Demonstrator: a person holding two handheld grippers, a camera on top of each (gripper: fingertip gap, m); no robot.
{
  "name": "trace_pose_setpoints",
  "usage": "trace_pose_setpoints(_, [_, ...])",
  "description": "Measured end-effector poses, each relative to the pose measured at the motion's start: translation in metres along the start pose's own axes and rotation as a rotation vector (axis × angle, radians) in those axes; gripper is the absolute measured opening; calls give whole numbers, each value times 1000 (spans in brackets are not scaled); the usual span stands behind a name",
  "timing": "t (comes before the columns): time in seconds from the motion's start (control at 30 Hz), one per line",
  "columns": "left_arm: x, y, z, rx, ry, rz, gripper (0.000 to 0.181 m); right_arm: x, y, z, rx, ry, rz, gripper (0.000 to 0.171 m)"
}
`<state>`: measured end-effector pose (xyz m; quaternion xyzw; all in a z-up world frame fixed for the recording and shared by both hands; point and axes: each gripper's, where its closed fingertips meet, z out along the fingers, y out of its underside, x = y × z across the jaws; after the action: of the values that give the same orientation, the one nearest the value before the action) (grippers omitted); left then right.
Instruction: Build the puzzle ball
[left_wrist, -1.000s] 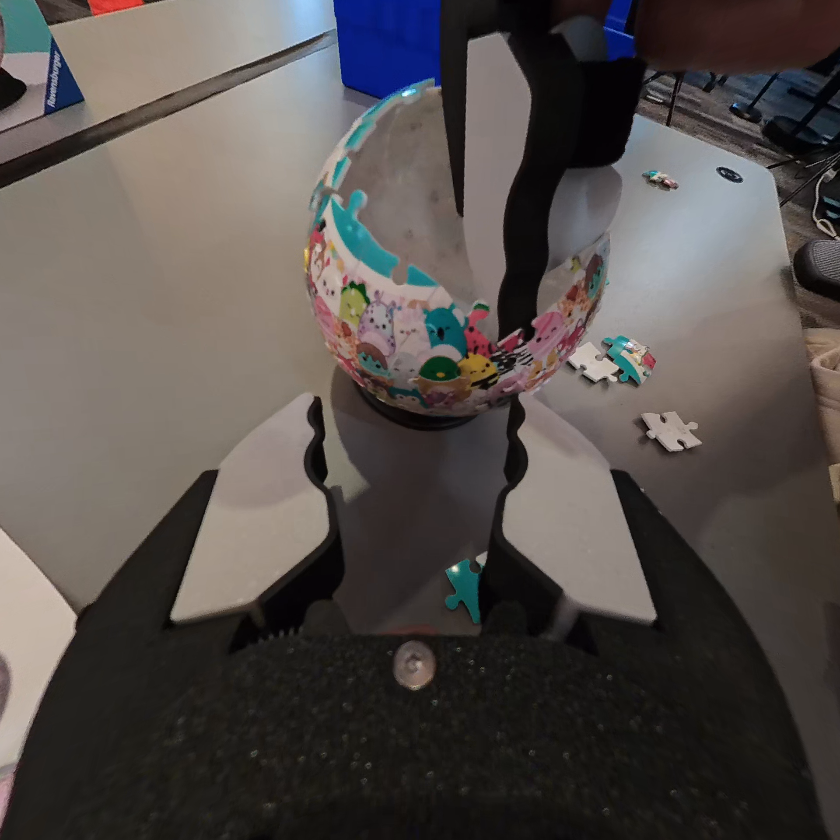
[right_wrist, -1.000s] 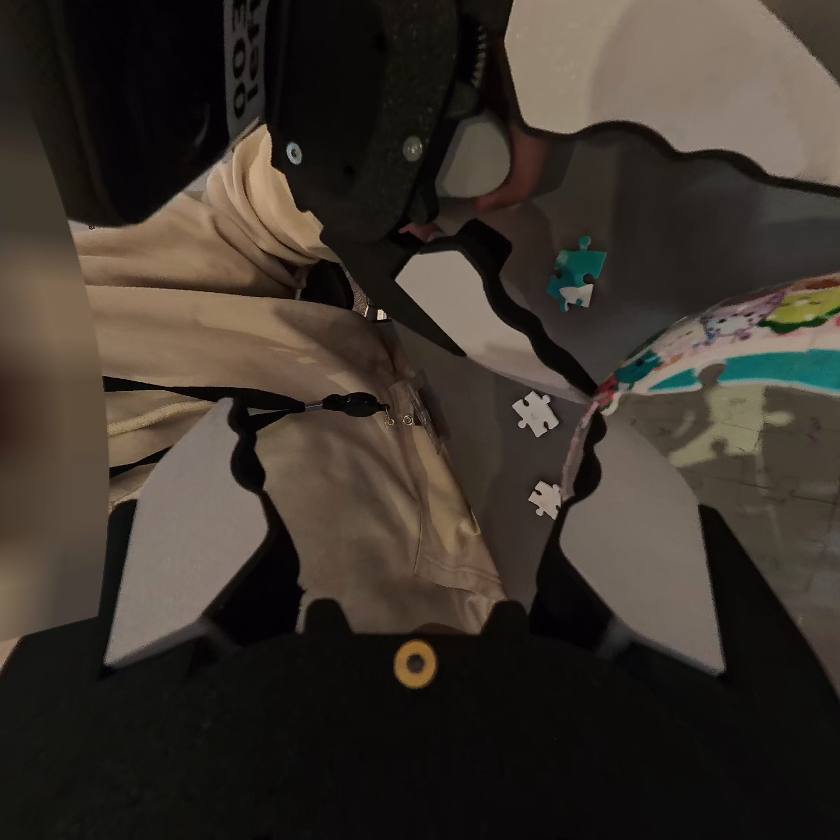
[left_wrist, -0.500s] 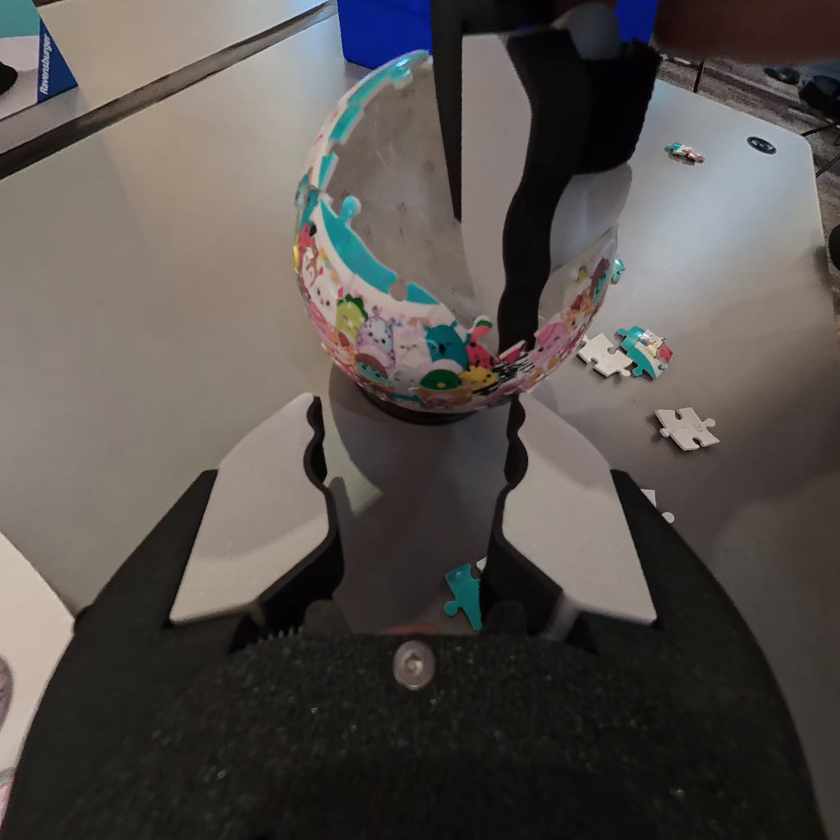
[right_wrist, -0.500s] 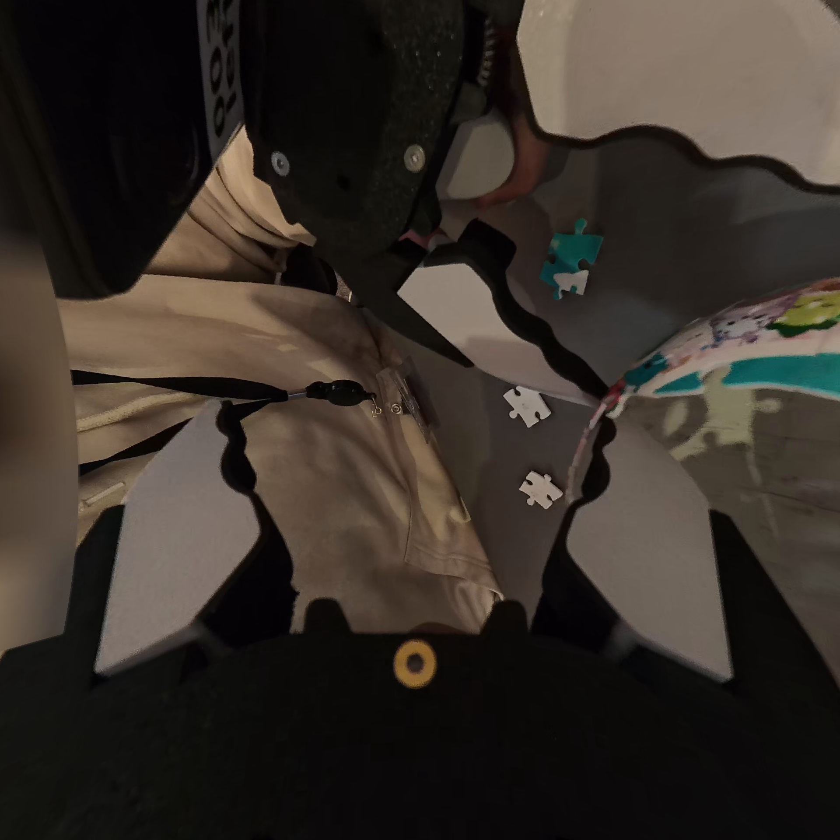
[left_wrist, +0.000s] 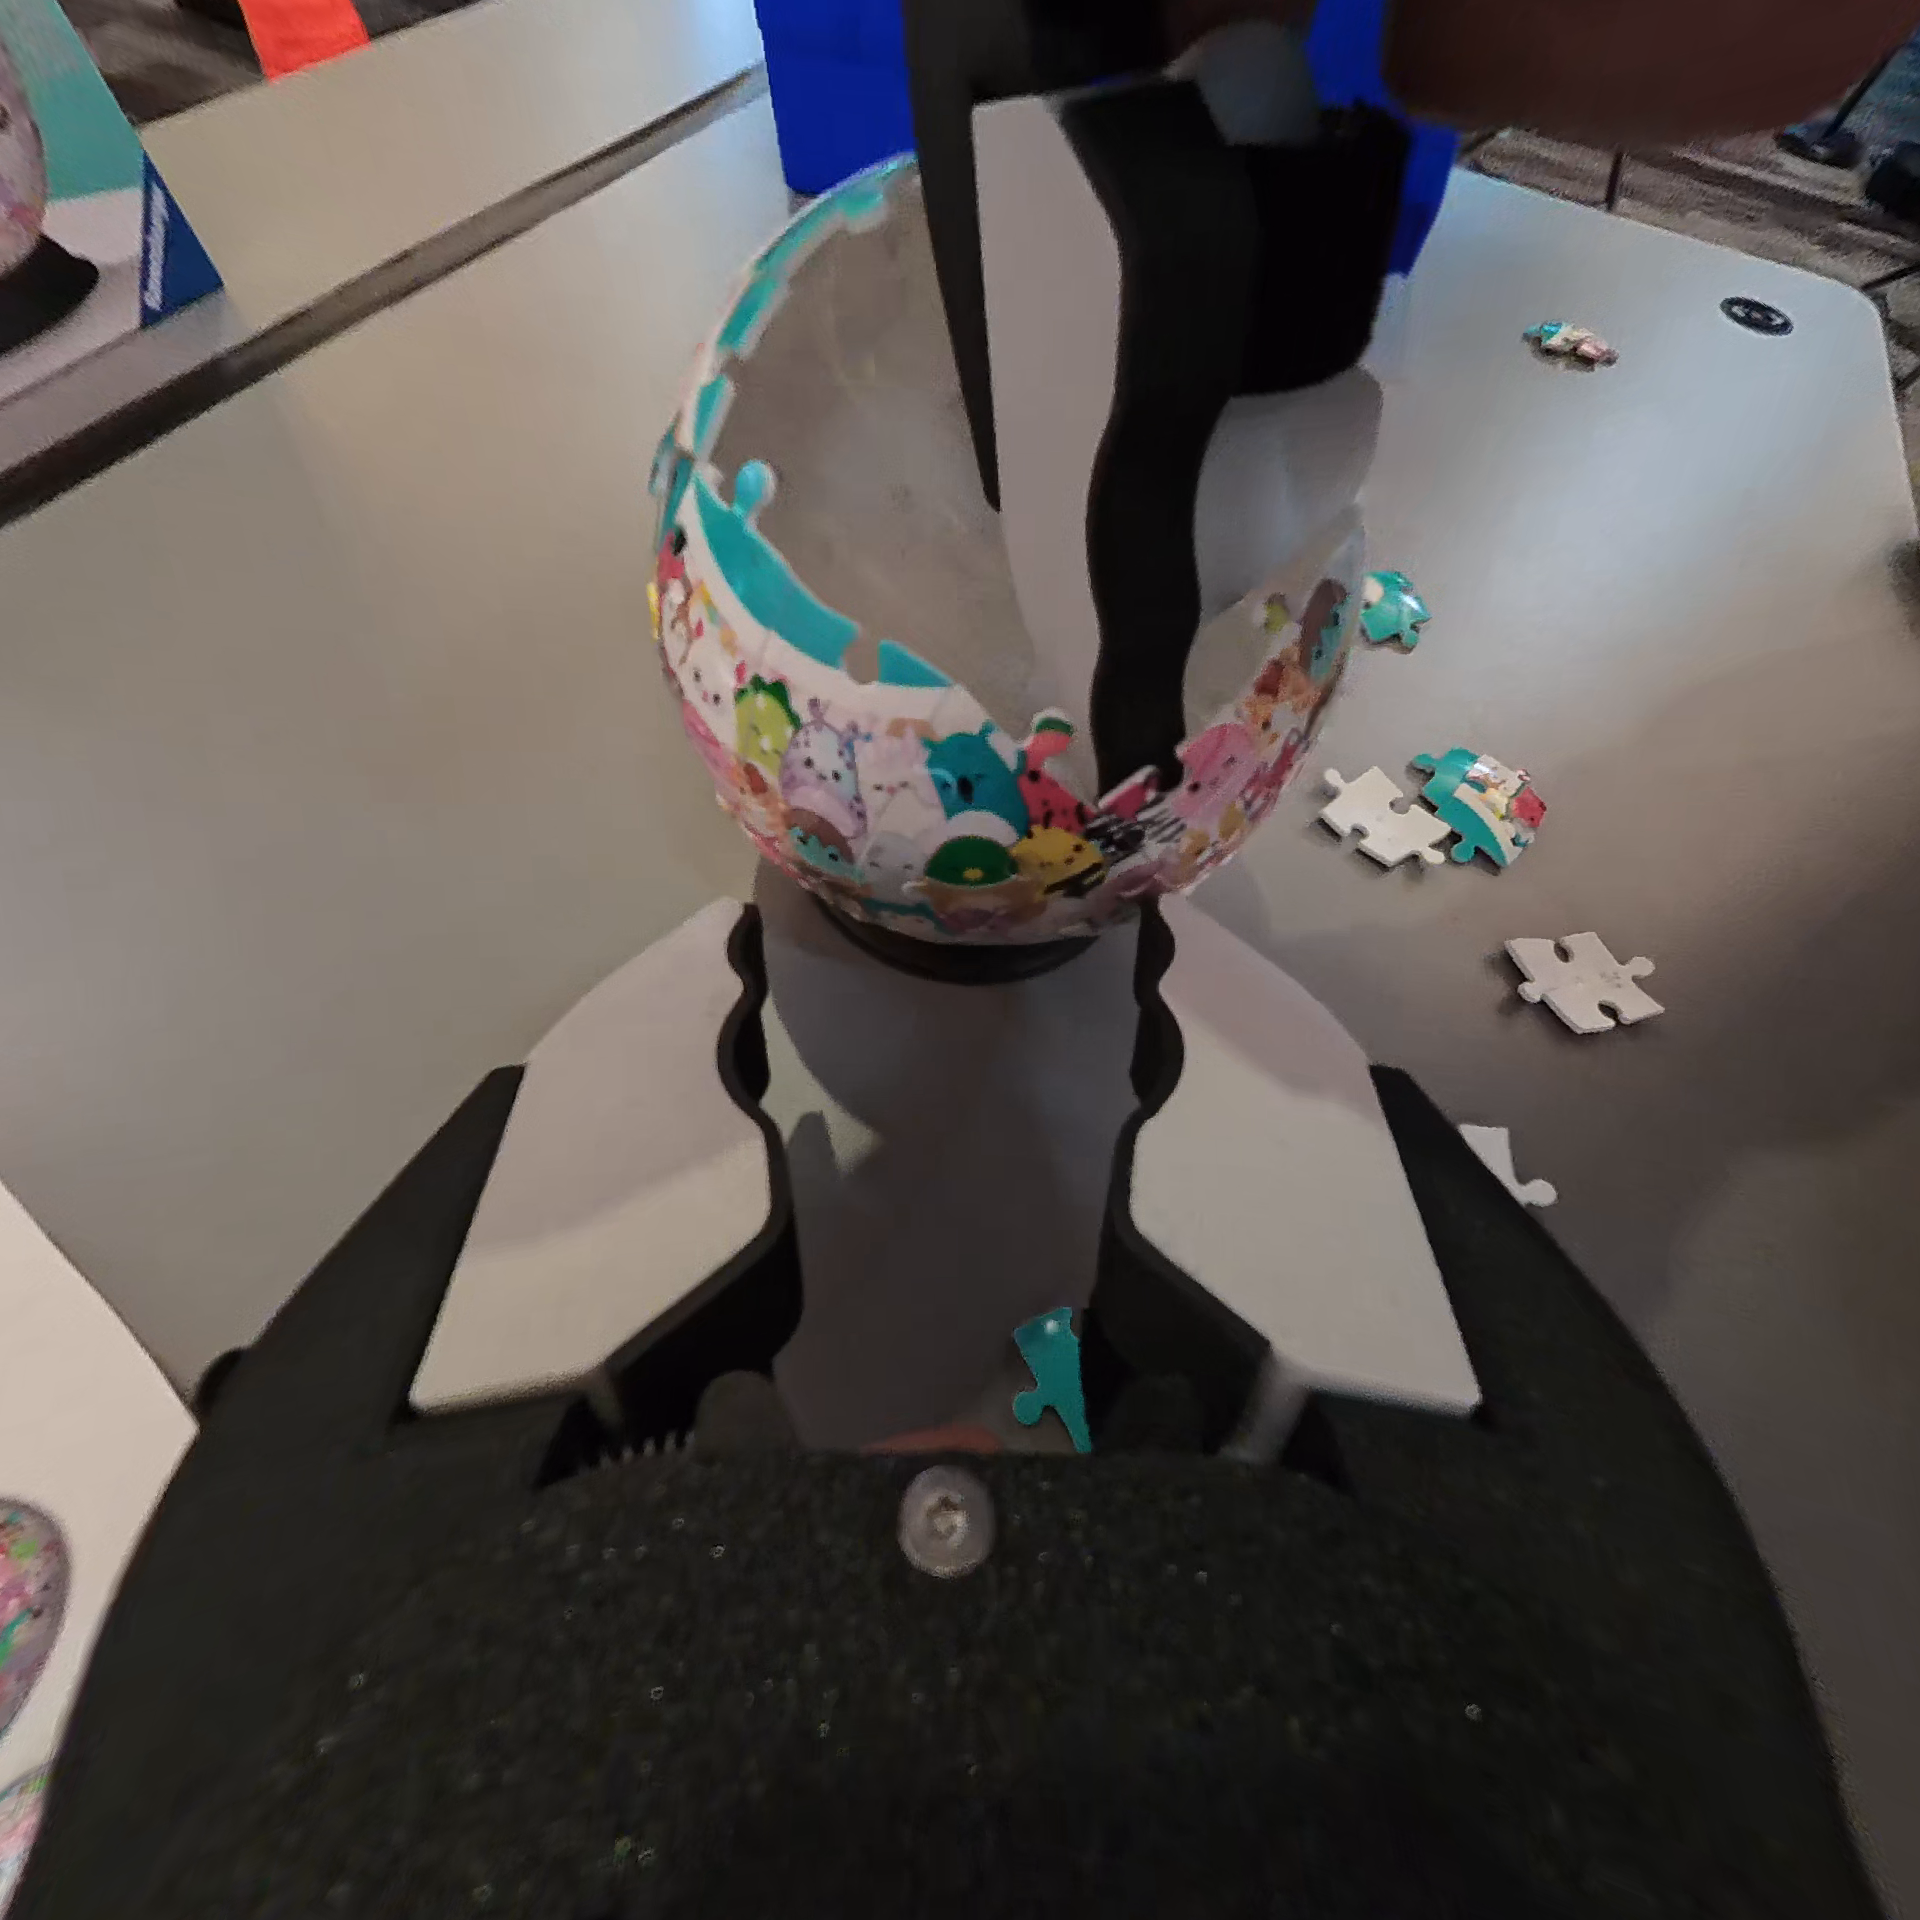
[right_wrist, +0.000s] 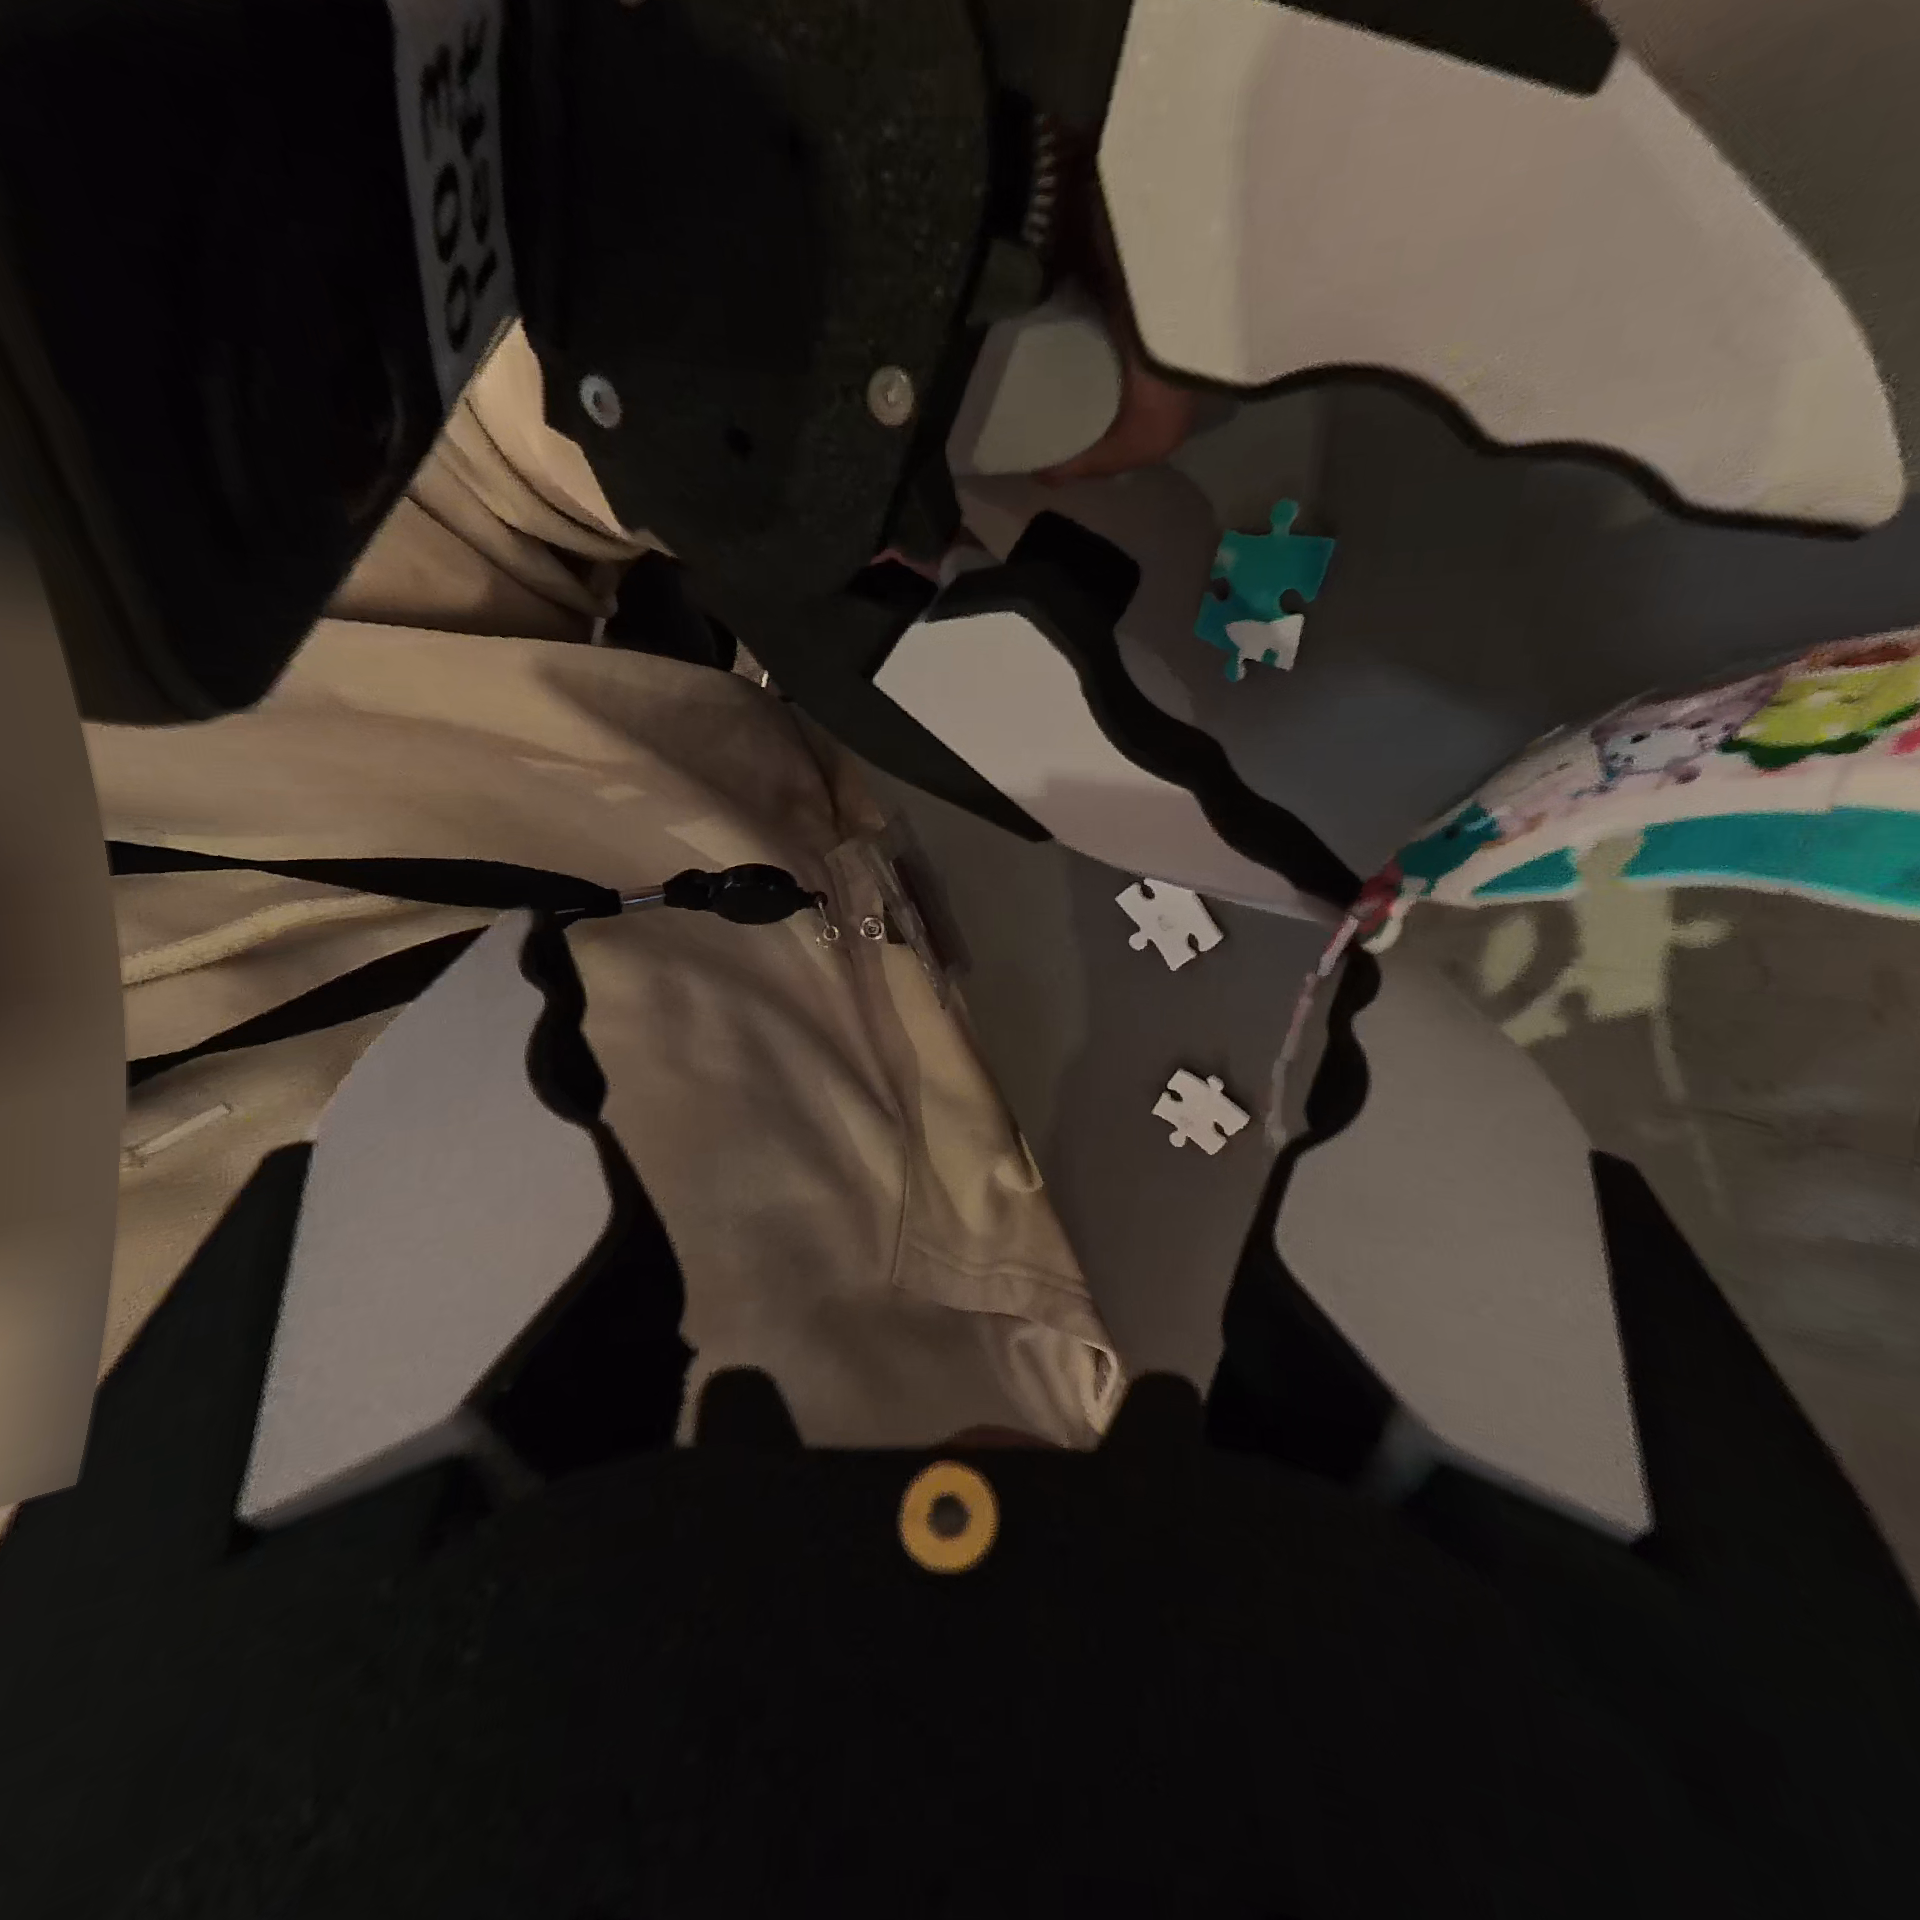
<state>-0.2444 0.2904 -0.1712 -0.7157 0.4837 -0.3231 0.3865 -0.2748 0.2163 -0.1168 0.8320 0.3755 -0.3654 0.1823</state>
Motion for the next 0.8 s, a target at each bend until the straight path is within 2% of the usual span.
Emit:
trace_pose_setpoints(0.53, [-1,0,3,-6,6,-37,75,-5,3,-2,19,-17,-15,139])
trace_pose_setpoints(0.67, [-2,-2,0,7,-12,-15,67,2,4,-2,6,70,-65,133])
trace_pose_setpoints(0.8, [0,-8,-9,40,-11,6,76,-2,12,-21,31,191,-152,138])
